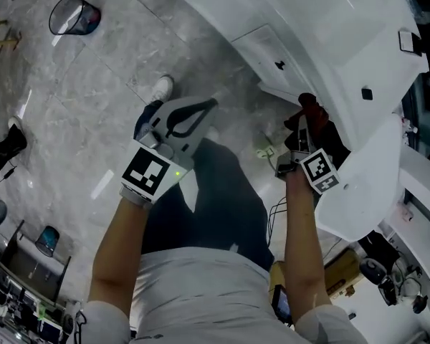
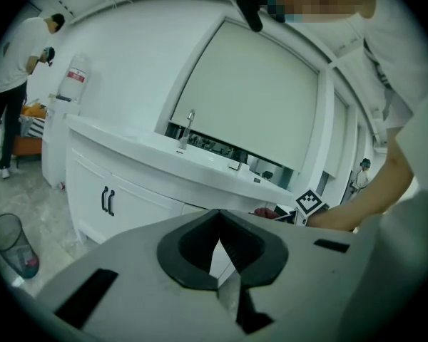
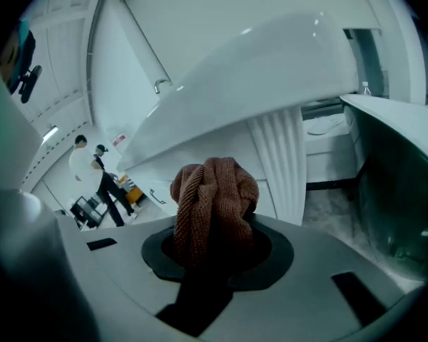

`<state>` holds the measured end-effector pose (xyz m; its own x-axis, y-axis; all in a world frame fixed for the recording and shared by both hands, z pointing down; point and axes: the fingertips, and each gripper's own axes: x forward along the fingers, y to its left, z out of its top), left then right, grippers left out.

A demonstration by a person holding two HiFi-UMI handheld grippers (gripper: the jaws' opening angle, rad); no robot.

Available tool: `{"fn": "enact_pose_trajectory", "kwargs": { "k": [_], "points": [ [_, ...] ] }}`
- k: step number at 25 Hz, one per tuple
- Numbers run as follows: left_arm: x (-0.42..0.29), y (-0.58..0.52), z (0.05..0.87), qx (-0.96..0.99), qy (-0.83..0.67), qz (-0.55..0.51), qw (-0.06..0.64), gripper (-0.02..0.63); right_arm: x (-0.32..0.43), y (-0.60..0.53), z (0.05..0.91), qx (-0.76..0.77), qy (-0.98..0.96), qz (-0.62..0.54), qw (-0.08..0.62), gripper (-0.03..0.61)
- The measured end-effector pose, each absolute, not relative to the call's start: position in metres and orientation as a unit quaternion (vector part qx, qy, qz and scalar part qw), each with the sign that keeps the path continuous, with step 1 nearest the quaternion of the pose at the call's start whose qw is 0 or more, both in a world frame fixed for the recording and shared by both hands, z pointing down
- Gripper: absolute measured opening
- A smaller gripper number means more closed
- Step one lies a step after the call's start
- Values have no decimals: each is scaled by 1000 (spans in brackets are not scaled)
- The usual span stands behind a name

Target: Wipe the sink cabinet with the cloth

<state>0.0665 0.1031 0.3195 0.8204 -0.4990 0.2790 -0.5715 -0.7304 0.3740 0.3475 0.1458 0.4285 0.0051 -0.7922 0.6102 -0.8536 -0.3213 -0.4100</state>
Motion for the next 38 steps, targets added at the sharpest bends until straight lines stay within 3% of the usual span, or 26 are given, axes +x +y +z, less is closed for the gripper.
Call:
{"fn": "enact_pose_trajectory", "kwargs": {
  "k": [23,38],
  "points": [
    [80,136,382,921,-288,87,246,11,405,128,494,716,-534,449,-3,106],
    [79,129,414,910,-308,102,257,11,410,122,592,716,-541,436,70,104]
  ]
}}
